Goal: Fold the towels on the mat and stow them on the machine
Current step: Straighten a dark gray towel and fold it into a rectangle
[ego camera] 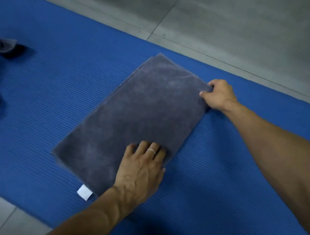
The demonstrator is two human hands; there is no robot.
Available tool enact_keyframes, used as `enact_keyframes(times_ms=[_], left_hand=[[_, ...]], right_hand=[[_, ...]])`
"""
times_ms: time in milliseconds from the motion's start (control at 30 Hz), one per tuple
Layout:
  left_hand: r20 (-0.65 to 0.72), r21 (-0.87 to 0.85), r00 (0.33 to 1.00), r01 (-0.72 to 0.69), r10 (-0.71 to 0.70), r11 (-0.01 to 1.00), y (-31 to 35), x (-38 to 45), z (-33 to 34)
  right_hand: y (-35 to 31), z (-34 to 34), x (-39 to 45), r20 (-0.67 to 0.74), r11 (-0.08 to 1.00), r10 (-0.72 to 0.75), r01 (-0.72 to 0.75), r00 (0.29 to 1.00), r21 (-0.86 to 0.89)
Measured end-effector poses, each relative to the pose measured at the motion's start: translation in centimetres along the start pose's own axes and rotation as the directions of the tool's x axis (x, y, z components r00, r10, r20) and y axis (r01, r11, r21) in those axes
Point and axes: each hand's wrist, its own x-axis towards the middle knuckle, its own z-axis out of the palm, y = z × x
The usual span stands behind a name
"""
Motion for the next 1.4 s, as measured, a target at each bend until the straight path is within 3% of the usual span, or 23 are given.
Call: enact_keyframes(times_ms=[167,367,433,500,567,633,667,767,833,933,1000,1133,1200,1400], left_hand=[[0.04,-0.013,0.999,-0.002,0.003,1.0,0.3,-2.1,-1.2],[0.069,-0.21,0.997,0.047,-0.033,0.977,-0.5,-5.8,-2.3],[0.016,-0.247,0.998,0.068,-0.066,0.967,-0.2,-6.4,-2.2],[0.032,-0.275,0.992,0.128,-0.124,0.953,0.3,-6.3,-2.3],[0.059,-0.301,0.982,0.188,-0.178,0.935,0.5,-5.9,-2.8],[0.069,-0.322,0.979,0.202,-0.19,0.925,0.0,-5.4,-3.3],[0.079,-0.337,0.979,0.203,-0.188,0.919,-0.4,-5.1,-3.6],[0.12,-0.384,0.984,0.17,-0.134,0.908,-1.7,-4.5,-4.2],[0.219,-0.437,0.97,0.19,-0.101,0.879,-2.3,-4.1,-5.1],[0.419,-0.542,0.908,0.232,0.02,0.808,-2.5,-3.1,-7.3],[0.465,-0.551,0.884,0.246,0.048,0.797,-2.9,-2.5,-7.8],[0.269,-0.277,0.953,0.218,-0.142,0.936,-3.4,-1.6,-7.3],[0.188,-0.122,0.953,0.261,-0.236,0.958,-3.3,-1.2,-7.0],[0.192,0.083,0.928,0.307,-0.318,0.948,-3.3,0.5,-5.6]], right_hand=[[4.2,-3.1,-5.2,0.095,0.992,0.117,-0.121,0.989,0.042],[10.7,-5.0,-14.4,0.297,0.993,0.066,-0.035,0.953,-0.109],[11.1,-5.2,-15.6,0.217,0.955,-0.003,0.068,0.976,-0.29],[10.4,-5.0,-16.8,0.149,0.858,-0.206,0.251,0.967,-0.448],[8.6,-4.0,-18.3,0.295,0.734,-0.41,0.505,0.863,-0.455],[6.9,-2.3,-19.4,0.484,0.632,-0.446,0.648,0.753,-0.424],[6.5,-1.2,-19.6,0.52,0.613,-0.434,0.664,0.736,-0.429],[6.3,0.4,-19.0,0.478,0.642,-0.447,0.643,0.756,-0.417],[6.0,-0.4,-18.4,0.462,0.71,-0.431,0.607,0.775,-0.356],[4.3,-3.5,-17.1,0.654,0.795,-0.272,0.548,0.706,-0.26],[3.0,-5.3,-16.5,0.728,0.809,-0.187,0.524,0.659,-0.266],[1.4,-5.6,-14.4,0.529,0.775,-0.309,0.531,0.79,-0.341],[0.9,-4.9,-13.5,0.413,0.746,-0.346,0.514,0.842,-0.423],[0.2,-2.0,-11.8,0.296,0.731,-0.333,0.443,0.895,-0.519]])
